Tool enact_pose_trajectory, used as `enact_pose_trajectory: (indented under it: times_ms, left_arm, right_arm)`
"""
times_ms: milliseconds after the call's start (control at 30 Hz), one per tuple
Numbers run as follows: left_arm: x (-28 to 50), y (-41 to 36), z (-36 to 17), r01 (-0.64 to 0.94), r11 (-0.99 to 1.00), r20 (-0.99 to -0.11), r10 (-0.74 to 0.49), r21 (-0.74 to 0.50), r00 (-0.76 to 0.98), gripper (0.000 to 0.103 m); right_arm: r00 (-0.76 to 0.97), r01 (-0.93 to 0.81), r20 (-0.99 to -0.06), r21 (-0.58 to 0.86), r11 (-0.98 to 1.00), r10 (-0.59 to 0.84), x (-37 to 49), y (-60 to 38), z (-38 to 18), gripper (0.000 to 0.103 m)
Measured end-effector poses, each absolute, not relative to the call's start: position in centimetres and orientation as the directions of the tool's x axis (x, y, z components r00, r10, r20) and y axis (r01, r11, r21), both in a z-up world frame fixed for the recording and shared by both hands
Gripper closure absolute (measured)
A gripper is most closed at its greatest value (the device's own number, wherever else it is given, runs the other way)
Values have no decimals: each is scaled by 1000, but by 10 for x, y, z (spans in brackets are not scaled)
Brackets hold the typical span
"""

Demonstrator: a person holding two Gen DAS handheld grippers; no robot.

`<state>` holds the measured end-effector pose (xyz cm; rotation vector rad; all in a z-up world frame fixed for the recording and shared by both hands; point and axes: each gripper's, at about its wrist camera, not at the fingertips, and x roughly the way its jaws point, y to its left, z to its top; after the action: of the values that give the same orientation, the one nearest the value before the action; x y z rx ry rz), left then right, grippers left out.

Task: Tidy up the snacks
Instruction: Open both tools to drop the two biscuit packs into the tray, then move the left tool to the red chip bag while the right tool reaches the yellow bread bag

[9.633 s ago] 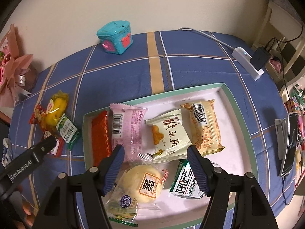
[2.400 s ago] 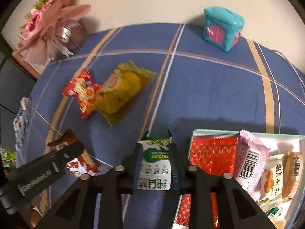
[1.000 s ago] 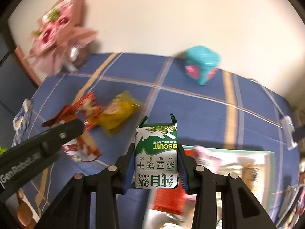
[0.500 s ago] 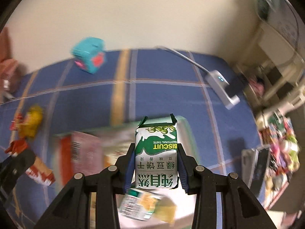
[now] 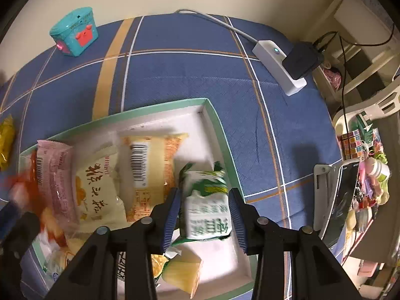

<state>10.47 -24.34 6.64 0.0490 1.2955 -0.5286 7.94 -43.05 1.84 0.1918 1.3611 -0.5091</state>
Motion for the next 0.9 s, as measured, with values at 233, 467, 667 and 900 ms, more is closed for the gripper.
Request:
enact_pose_trajectory:
  times_ms: [233,467,667,900]
  left_arm:
    - [121,-220,75,331,911,-918,-329,-246,222,39]
    - [149,-165,75,179,962,-923,-251,-205,293,38]
    - [168,-106,72,42,984,-926,-175,-171,335,29]
    - [180,-52,72,-39,991,-925,-104,-127,365,14]
  right_arm:
    - [190,412,-954,-136,901,-231,91,-407,41,48]
    - [305,282,-936,-87,955,-175,112,-347,69,48]
    - [356,164,-928,-55,985,-111,130,-290,79,48]
    - [395,104,-918,15,994,-27,149,-243,75,29]
